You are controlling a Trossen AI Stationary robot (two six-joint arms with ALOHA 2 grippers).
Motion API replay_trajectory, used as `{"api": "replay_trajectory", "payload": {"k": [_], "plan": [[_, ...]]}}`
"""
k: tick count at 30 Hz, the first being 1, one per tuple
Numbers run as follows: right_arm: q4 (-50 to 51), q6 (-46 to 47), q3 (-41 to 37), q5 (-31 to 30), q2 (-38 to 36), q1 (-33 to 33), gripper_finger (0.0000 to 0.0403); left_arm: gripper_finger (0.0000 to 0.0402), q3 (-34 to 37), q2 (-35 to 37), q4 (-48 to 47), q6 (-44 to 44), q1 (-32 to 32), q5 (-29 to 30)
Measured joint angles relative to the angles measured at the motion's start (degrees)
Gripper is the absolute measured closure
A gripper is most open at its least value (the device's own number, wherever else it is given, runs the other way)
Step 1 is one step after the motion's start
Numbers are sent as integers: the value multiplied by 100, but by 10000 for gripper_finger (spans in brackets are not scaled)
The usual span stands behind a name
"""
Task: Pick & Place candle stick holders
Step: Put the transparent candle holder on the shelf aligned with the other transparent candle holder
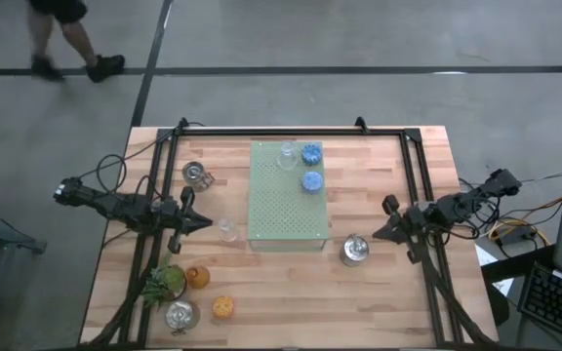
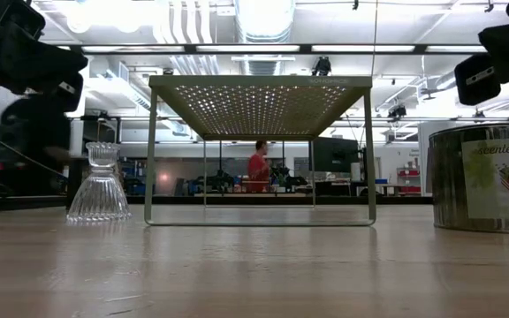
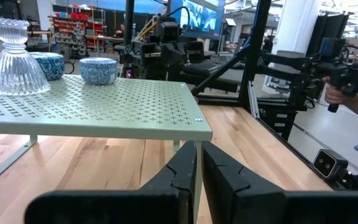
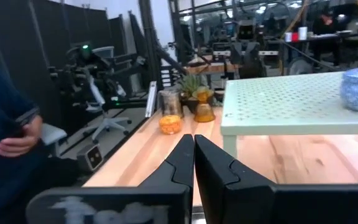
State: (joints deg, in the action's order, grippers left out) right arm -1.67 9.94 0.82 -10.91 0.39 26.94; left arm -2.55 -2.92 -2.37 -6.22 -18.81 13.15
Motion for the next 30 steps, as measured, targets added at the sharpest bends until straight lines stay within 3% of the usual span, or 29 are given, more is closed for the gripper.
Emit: {"api": "replay_trajectory", "payload": {"k": [30], "plan": [[-3, -96, 0, -108, 49, 4, 394, 374, 0, 0, -2, 0, 0, 0]]}}
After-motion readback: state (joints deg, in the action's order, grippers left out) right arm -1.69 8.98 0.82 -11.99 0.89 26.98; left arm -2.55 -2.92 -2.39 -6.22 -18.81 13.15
